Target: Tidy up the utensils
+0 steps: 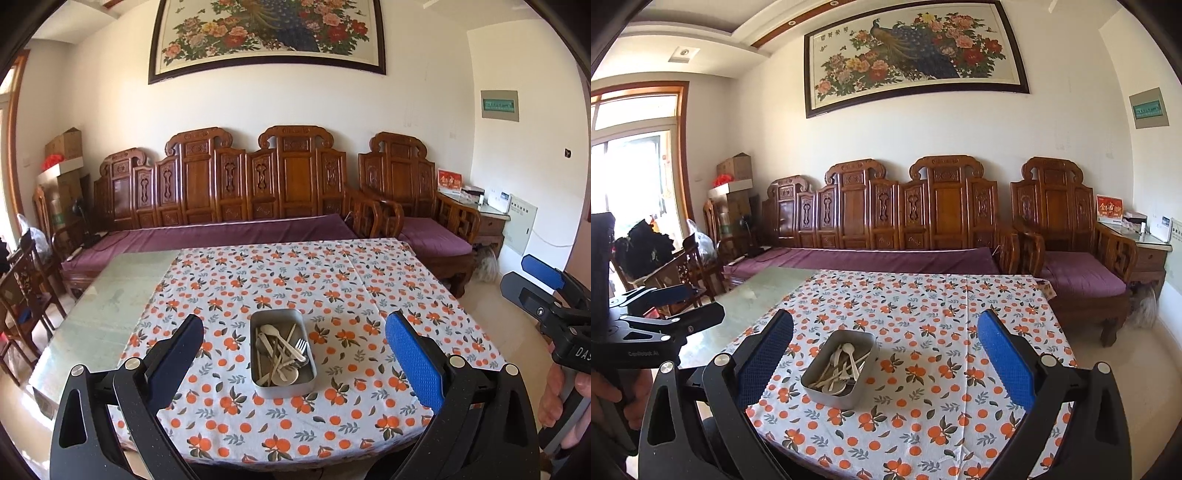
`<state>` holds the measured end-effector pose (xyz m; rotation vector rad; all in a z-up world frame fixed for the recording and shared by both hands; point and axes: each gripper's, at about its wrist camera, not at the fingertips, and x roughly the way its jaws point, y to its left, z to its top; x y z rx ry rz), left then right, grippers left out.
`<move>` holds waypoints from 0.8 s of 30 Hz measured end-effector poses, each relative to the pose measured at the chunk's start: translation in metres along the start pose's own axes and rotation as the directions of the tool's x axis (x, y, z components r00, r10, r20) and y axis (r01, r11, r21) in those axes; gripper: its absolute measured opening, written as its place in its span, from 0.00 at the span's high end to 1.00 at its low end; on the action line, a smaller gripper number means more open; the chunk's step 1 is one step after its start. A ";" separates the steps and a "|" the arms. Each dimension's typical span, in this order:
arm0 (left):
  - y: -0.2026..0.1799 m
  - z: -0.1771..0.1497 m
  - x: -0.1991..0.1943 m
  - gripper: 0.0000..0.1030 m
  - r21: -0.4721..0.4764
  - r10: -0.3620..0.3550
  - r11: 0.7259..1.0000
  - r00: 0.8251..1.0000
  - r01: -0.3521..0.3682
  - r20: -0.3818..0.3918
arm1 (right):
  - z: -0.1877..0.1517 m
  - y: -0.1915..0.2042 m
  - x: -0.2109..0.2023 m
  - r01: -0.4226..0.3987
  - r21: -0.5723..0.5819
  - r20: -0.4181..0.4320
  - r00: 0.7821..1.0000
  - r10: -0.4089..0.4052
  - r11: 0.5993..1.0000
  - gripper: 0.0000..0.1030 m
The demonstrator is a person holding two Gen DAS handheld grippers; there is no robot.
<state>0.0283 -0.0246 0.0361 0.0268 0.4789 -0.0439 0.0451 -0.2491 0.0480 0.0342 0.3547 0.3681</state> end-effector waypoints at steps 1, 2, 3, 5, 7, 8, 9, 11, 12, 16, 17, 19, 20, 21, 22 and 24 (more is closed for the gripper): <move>0.000 0.000 -0.001 0.08 -0.002 -0.003 1.000 1.000 0.003 0.002 | 0.000 0.000 -0.001 -0.001 0.000 0.001 1.000 0.001 1.000 0.02; 0.000 0.000 -0.001 0.08 -0.003 -0.004 1.000 1.000 0.004 0.003 | 0.000 0.000 -0.002 0.000 0.000 0.002 1.000 0.000 1.000 0.02; 0.000 0.000 -0.001 0.08 -0.003 -0.005 1.000 1.000 0.005 0.004 | 0.000 0.001 -0.002 -0.001 0.000 0.002 1.000 0.001 1.000 0.02; 0.000 0.000 -0.001 0.08 -0.001 -0.005 1.000 1.000 0.005 0.004 | 0.000 0.001 -0.002 0.002 -0.001 0.002 1.000 -0.002 1.000 0.02; -0.001 0.000 -0.002 0.08 -0.004 -0.005 1.000 1.000 0.005 0.005 | 0.000 0.002 -0.004 0.003 -0.003 0.001 1.000 -0.003 1.000 0.02; -0.001 0.000 -0.002 0.08 -0.005 -0.006 1.000 1.000 0.006 0.004 | 0.001 0.002 -0.004 0.004 -0.004 0.001 1.000 -0.004 1.000 0.02; 0.000 0.000 -0.003 0.08 -0.005 -0.006 1.000 1.000 0.006 0.005 | 0.001 0.003 -0.005 0.005 -0.005 0.002 1.000 -0.005 1.000 0.02; -0.001 0.000 -0.003 0.08 -0.004 -0.007 1.000 1.000 0.007 0.007 | 0.002 0.002 -0.004 0.005 -0.003 0.002 1.000 -0.005 1.000 0.02; -0.002 0.000 -0.004 0.08 -0.003 -0.007 1.000 1.000 0.007 0.008 | 0.002 0.001 -0.004 0.005 -0.002 0.002 1.000 -0.005 1.000 0.02; -0.004 0.001 -0.006 0.08 -0.003 -0.008 1.000 1.000 0.008 0.012 | 0.002 0.002 -0.005 0.006 -0.001 0.002 1.000 -0.006 1.000 0.02; -0.005 0.001 -0.007 0.08 -0.003 -0.009 1.000 1.000 0.009 0.012 | 0.002 0.002 -0.005 0.005 -0.002 0.002 1.000 -0.005 1.000 0.02; -0.006 0.001 -0.007 0.08 -0.003 -0.009 1.000 1.000 0.009 0.014 | 0.002 0.002 -0.005 0.005 -0.001 0.002 1.000 -0.005 1.000 0.02; -0.006 0.001 -0.007 0.08 -0.003 -0.009 1.000 1.000 0.009 0.013 | 0.002 0.002 -0.005 0.004 -0.001 0.001 1.000 -0.004 1.000 0.02; -0.005 0.001 -0.007 0.08 -0.003 -0.009 1.000 1.000 0.009 0.013 | 0.002 0.002 -0.005 0.005 -0.001 0.000 1.000 -0.005 1.000 0.02; -0.005 0.001 -0.007 0.08 -0.003 -0.009 1.000 1.000 0.009 0.012 | 0.003 0.003 -0.004 0.005 -0.001 -0.001 1.000 -0.005 1.000 0.02; -0.006 0.001 -0.008 0.08 -0.003 -0.009 1.000 1.000 0.009 0.014 | 0.002 0.003 -0.004 0.004 -0.001 0.000 1.000 -0.004 1.000 0.02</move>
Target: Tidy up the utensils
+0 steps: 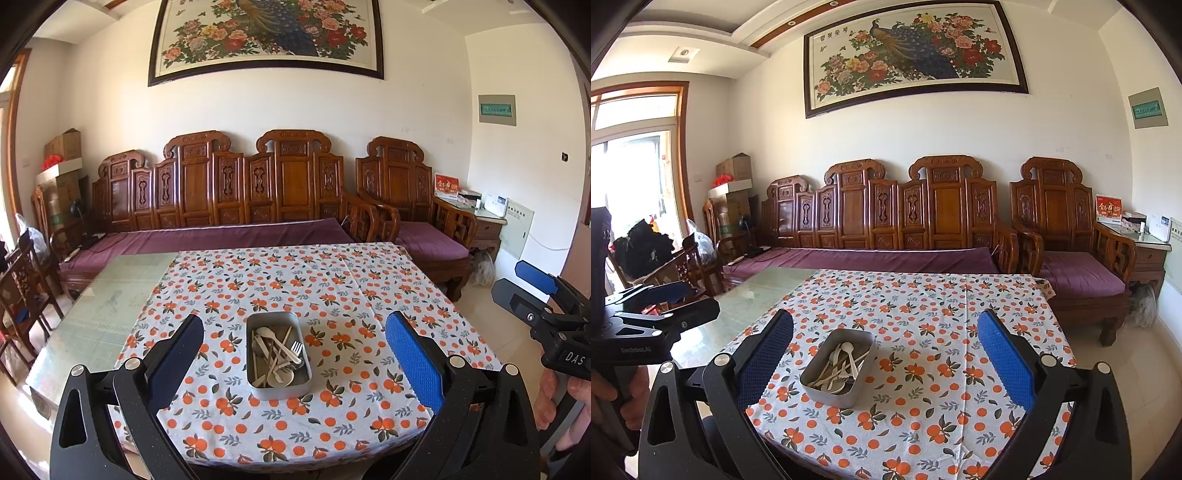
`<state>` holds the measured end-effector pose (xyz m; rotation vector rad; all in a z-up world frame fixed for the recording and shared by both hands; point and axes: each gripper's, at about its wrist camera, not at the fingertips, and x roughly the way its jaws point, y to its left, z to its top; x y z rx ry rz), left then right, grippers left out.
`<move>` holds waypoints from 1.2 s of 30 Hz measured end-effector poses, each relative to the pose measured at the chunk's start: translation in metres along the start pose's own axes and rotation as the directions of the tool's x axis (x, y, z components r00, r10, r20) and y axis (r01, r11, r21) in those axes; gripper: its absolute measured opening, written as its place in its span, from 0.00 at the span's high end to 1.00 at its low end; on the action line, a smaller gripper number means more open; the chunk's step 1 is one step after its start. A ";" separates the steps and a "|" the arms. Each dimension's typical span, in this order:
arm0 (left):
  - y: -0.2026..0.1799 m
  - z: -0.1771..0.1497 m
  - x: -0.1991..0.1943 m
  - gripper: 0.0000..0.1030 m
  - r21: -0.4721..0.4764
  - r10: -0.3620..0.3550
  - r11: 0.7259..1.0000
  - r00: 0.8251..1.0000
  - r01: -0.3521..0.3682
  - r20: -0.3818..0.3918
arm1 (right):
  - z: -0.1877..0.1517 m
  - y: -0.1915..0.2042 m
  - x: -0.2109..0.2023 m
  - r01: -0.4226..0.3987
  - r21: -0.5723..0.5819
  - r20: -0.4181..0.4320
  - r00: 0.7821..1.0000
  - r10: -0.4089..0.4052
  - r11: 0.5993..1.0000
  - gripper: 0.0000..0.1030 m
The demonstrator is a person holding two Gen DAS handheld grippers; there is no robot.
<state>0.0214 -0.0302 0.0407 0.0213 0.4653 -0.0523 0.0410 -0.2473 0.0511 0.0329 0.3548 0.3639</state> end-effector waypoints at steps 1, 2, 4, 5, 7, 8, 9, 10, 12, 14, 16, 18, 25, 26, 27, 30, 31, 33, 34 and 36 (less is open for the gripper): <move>0.001 0.000 0.001 0.08 0.000 0.001 1.000 1.000 -0.001 -0.001 | 0.000 0.000 0.000 -0.001 0.000 0.000 1.000 0.001 1.000 0.02; 0.000 0.000 0.000 0.08 0.000 0.001 1.000 1.000 -0.001 -0.001 | -0.001 0.000 0.000 0.000 0.001 0.000 1.000 0.000 1.000 0.02; 0.000 0.000 0.000 0.08 0.000 -0.001 1.000 1.000 0.001 0.000 | -0.001 0.000 0.001 -0.001 0.002 -0.001 1.000 0.001 1.000 0.02; 0.000 0.000 0.000 0.08 0.000 -0.001 1.000 1.000 0.001 -0.001 | -0.001 0.000 0.000 -0.001 0.001 0.000 1.000 0.001 1.000 0.02; 0.000 0.000 0.000 0.08 -0.001 -0.001 1.000 1.000 0.001 0.000 | -0.001 0.000 0.001 -0.001 0.001 0.000 1.000 0.001 1.000 0.02; 0.000 0.000 0.000 0.08 -0.001 -0.001 1.000 1.000 0.001 0.000 | -0.001 0.000 0.001 -0.001 0.001 -0.001 1.000 0.001 1.000 0.02; 0.000 0.000 0.000 0.08 -0.001 -0.001 1.000 1.000 0.001 0.000 | -0.001 0.000 0.001 -0.001 0.001 0.000 1.000 0.001 1.000 0.02; 0.000 0.000 -0.001 0.08 -0.003 -0.002 1.000 1.000 0.002 0.002 | -0.001 0.000 0.000 -0.001 0.001 0.000 1.000 0.001 1.000 0.02; -0.001 0.001 -0.001 0.08 -0.003 -0.003 1.000 1.000 0.003 0.003 | -0.001 -0.001 0.001 -0.001 0.001 0.000 1.000 0.001 1.000 0.02; -0.002 0.003 -0.002 0.08 -0.003 -0.002 1.000 1.000 0.002 0.007 | -0.001 -0.001 0.000 -0.001 0.001 0.000 1.000 0.001 1.000 0.02; -0.003 0.004 -0.003 0.08 -0.004 -0.003 1.000 1.000 0.003 0.009 | -0.001 0.000 0.000 -0.002 0.002 0.001 1.000 0.002 1.000 0.02; -0.002 0.003 -0.004 0.08 -0.004 -0.002 1.000 1.000 0.002 0.008 | -0.001 -0.001 0.001 -0.001 0.001 0.000 1.000 0.001 1.000 0.02; -0.002 0.005 -0.005 0.08 -0.007 -0.003 1.000 1.000 0.003 0.016 | -0.002 -0.001 0.001 -0.002 0.002 0.000 1.000 0.002 1.000 0.02; -0.002 0.005 -0.005 0.08 -0.008 -0.003 1.000 1.000 0.003 0.017 | -0.002 -0.001 0.001 -0.001 0.002 0.001 1.000 0.001 1.000 0.02; -0.002 0.005 -0.005 0.08 -0.008 -0.002 1.000 1.000 0.003 0.018 | -0.002 -0.001 0.001 -0.002 0.003 0.000 1.000 0.002 1.000 0.02; 0.000 0.004 -0.006 0.08 -0.009 -0.001 1.000 1.000 0.002 0.019 | -0.002 -0.001 0.001 -0.002 0.003 0.000 1.000 0.002 1.000 0.02; 0.000 0.004 -0.005 0.08 -0.009 -0.001 1.000 1.000 0.001 0.019 | -0.002 -0.001 0.001 -0.003 0.003 0.000 1.000 0.003 1.000 0.02; -0.001 0.005 -0.005 0.08 -0.011 0.000 1.000 1.000 0.001 0.019 | -0.003 -0.001 0.001 -0.003 0.004 0.000 1.000 0.003 1.000 0.02; 0.000 0.004 -0.005 0.08 -0.010 -0.001 1.000 1.000 0.001 0.019 | -0.003 0.000 0.001 -0.003 0.004 -0.001 1.000 0.003 1.000 0.02; 0.000 0.004 -0.005 0.08 -0.010 -0.001 1.000 1.000 0.001 0.020 | -0.003 -0.001 0.001 -0.002 0.004 0.000 1.000 0.002 1.000 0.02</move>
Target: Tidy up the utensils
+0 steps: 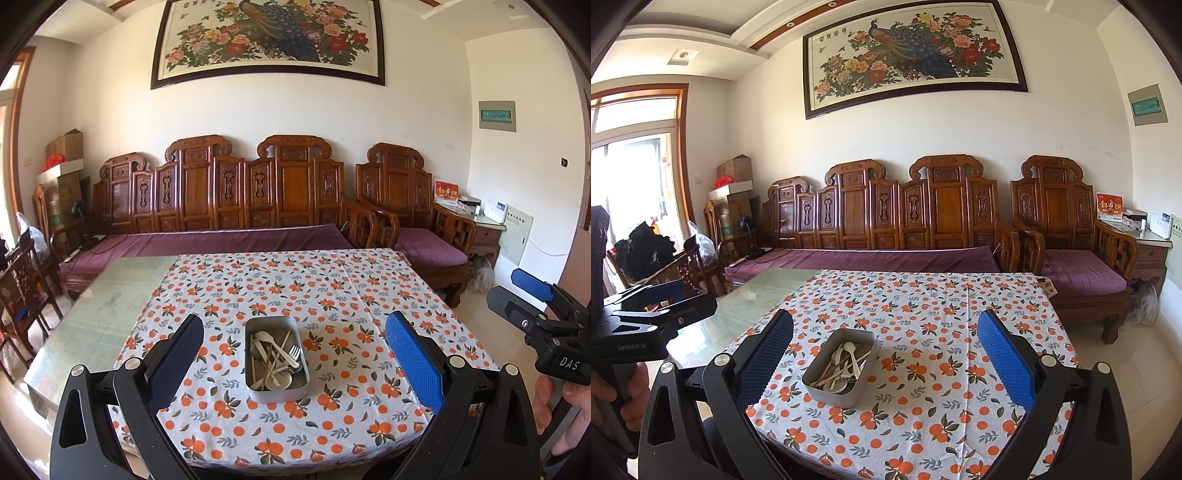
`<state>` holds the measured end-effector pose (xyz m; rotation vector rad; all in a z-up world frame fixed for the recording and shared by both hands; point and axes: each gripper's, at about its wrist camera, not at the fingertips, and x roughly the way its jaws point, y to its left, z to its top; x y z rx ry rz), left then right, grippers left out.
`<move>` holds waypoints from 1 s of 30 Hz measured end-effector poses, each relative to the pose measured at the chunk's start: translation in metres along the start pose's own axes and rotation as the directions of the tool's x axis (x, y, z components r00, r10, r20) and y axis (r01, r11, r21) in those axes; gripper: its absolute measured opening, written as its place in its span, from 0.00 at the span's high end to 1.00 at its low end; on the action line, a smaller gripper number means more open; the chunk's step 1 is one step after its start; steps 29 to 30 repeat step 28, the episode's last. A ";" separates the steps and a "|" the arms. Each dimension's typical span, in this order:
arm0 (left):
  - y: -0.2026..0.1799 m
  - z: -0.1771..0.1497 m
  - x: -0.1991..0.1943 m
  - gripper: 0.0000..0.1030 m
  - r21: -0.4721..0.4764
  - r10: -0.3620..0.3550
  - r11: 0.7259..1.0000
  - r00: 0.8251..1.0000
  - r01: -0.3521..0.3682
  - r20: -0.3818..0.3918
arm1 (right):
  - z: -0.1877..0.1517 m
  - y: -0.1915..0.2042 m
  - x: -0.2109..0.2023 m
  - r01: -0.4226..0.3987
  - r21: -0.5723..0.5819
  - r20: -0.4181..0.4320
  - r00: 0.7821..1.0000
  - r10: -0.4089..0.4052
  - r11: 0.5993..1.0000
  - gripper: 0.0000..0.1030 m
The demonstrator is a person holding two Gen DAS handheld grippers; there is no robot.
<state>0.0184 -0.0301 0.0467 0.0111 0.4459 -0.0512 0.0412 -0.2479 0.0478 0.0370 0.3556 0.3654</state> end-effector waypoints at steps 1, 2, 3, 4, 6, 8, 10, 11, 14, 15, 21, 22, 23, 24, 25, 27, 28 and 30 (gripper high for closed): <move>0.000 0.000 0.000 0.08 -0.002 0.000 1.000 1.000 0.000 0.001 | 0.000 0.000 0.000 0.000 0.000 0.000 1.000 0.000 1.000 0.02; 0.000 0.001 0.001 0.08 -0.003 0.000 1.000 1.000 0.000 0.001 | 0.000 0.000 0.000 0.000 0.001 0.000 1.000 0.000 1.000 0.02; 0.000 0.001 0.001 0.08 -0.004 0.001 1.000 1.000 -0.001 0.001 | 0.000 0.000 0.000 0.000 0.001 0.000 1.000 0.000 1.000 0.02; 0.000 0.001 0.001 0.08 -0.002 0.001 1.000 1.000 -0.001 0.001 | -0.001 0.000 0.000 0.000 0.001 0.001 1.000 0.000 1.000 0.02; 0.000 0.000 0.000 0.08 -0.002 0.001 1.000 1.000 -0.001 0.001 | -0.002 0.002 0.000 0.001 0.002 0.002 1.000 -0.001 1.000 0.02; 0.000 0.001 0.001 0.08 -0.003 0.001 1.000 1.000 -0.001 0.001 | -0.002 0.003 0.000 0.001 0.003 0.001 1.000 -0.001 1.000 0.02; 0.001 0.000 0.000 0.08 -0.003 0.000 1.000 1.000 0.000 0.001 | -0.002 0.003 0.000 -0.001 0.003 0.000 1.000 0.001 1.000 0.02; 0.001 0.000 0.001 0.08 -0.002 0.000 1.000 1.000 0.000 0.001 | -0.003 0.004 0.000 -0.001 0.003 0.000 1.000 0.001 1.000 0.02; 0.000 0.001 0.001 0.08 0.000 0.000 1.000 1.000 0.000 0.000 | -0.003 0.003 0.000 0.000 0.005 0.001 1.000 0.000 1.000 0.02; 0.001 0.000 0.000 0.08 -0.001 0.001 1.000 1.000 -0.001 0.000 | -0.003 0.003 0.000 0.000 0.005 0.000 1.000 0.000 1.000 0.02; 0.001 0.000 0.001 0.08 -0.002 0.002 1.000 1.000 -0.002 0.001 | -0.004 0.006 0.001 -0.001 0.006 0.000 1.000 0.001 1.000 0.02; 0.001 0.000 0.000 0.08 -0.003 0.001 1.000 1.000 -0.001 0.001 | -0.004 0.005 0.002 -0.002 0.007 0.000 1.000 0.002 1.000 0.02; 0.001 0.000 0.001 0.08 -0.004 0.000 1.000 1.000 0.000 0.000 | -0.004 0.006 0.003 -0.002 0.007 0.000 1.000 0.002 1.000 0.02; 0.001 0.000 0.001 0.08 -0.004 0.000 1.000 1.000 0.000 0.000 | -0.004 0.005 0.003 -0.001 0.008 -0.001 1.000 0.001 1.000 0.02; 0.001 0.000 0.001 0.08 -0.003 0.001 1.000 1.000 -0.001 0.000 | -0.004 0.005 0.002 -0.002 0.008 -0.001 1.000 0.002 1.000 0.02; 0.001 0.000 0.000 0.08 -0.002 0.001 1.000 1.000 -0.001 0.002 | -0.004 0.005 0.002 -0.001 0.007 0.000 1.000 0.001 1.000 0.02; 0.002 -0.001 0.000 0.08 -0.002 0.002 1.000 1.000 -0.002 0.003 | -0.004 0.005 0.002 -0.001 0.007 0.000 1.000 0.001 1.000 0.02; 0.002 -0.001 0.000 0.08 -0.002 0.002 1.000 1.000 -0.002 0.003 | -0.004 0.005 0.002 -0.001 0.007 0.000 1.000 0.001 1.000 0.02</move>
